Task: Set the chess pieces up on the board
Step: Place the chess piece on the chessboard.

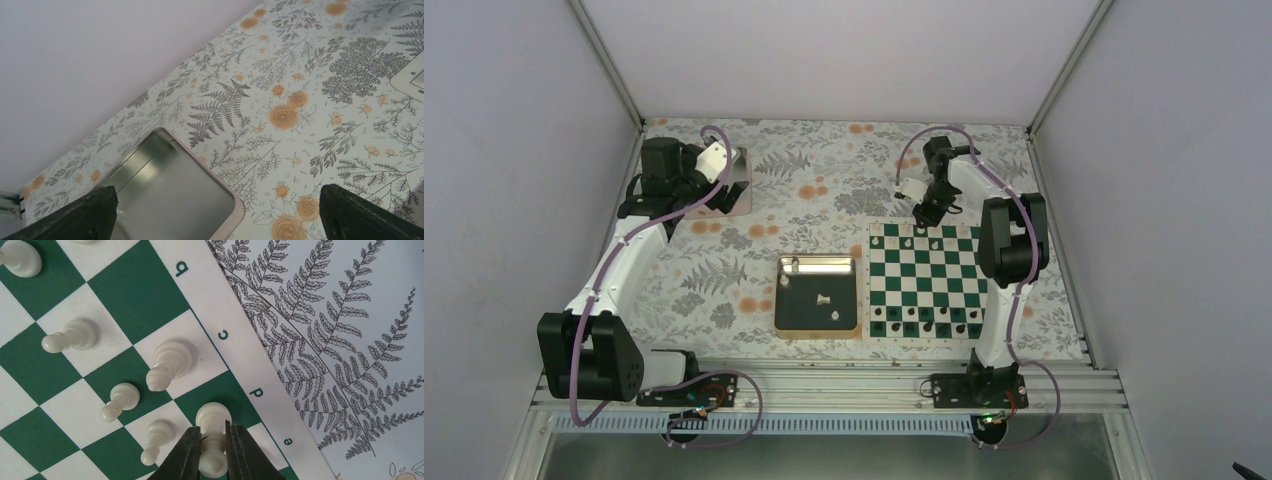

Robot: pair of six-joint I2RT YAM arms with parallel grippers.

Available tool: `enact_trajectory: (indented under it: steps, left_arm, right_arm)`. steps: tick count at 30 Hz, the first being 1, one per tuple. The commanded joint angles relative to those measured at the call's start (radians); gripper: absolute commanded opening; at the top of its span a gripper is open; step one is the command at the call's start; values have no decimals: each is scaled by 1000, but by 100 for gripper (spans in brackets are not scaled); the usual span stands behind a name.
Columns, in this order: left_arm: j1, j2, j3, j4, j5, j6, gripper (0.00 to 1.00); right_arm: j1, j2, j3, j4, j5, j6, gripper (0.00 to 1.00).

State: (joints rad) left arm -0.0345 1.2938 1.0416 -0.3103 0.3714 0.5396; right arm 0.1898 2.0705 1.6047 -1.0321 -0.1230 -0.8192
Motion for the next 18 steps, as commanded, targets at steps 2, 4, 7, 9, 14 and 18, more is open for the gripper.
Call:
enact_trajectory:
  steps: [2,4,7,9,14,18]
  left_arm:
    - [2,-5,4,7,18,13,100]
    - [2,-4,5,7,18,13,100]
    - [2,-7,4,6,18,14,100]
    - [3,-6,4,6,18,14,100]
    - [2,-6,4,4,18,13,100]
    - [2,-8,5,5,18,12,100]
  right_arm:
    - [9,15,-3,19,-12,-8,14]
    - [9,19,0,12,-13,-8,16]
    - [9,20,0,7,-13,-8,17]
    - [9,17,-2,7,-16,-8,17]
    - [9,14,-3,6,-14,-5,24]
    - [9,-1,1,11,-9,-5,31]
